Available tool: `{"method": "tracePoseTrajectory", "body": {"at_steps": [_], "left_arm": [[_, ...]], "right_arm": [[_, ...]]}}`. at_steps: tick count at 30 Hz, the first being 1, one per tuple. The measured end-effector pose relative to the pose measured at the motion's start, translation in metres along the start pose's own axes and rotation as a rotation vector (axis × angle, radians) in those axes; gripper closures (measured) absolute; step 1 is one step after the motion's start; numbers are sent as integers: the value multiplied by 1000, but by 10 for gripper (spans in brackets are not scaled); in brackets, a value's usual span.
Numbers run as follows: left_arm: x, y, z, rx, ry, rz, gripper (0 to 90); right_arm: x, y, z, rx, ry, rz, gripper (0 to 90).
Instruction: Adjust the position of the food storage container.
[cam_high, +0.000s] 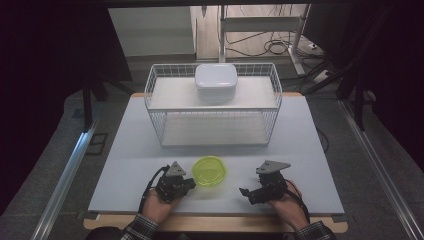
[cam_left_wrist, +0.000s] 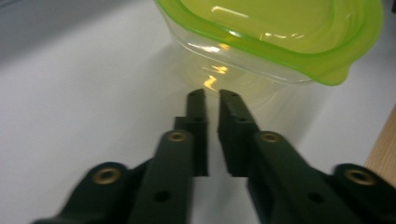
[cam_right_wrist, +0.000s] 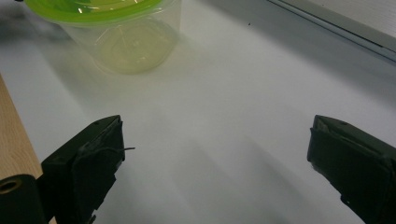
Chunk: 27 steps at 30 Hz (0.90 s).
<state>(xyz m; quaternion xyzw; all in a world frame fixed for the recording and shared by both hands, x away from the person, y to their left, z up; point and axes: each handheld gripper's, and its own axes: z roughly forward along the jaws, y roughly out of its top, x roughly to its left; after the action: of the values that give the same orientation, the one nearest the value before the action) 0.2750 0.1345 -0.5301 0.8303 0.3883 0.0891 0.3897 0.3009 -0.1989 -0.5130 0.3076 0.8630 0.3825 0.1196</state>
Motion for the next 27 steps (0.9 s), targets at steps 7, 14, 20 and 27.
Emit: {"method": "tracePoseTrajectory", "body": {"at_steps": [7, 14, 20, 27], "left_arm": [[-3, -5, -18, -34, 57, 44, 492], [2, -16, -40, -78, 91, 10, 210], [5, -26, -49, -60, 108, 23, 83], [8, -40, -51, -45, 152, 48, 40]], "right_arm": [[-1, 0, -1, -1, 6, 18, 43], [-1, 0, -2, -17, 18, 36, 43], [-1, 0, -2, -21, 25, 39, 44], [-1, 0, -2, -23, 27, 35, 46]]}}
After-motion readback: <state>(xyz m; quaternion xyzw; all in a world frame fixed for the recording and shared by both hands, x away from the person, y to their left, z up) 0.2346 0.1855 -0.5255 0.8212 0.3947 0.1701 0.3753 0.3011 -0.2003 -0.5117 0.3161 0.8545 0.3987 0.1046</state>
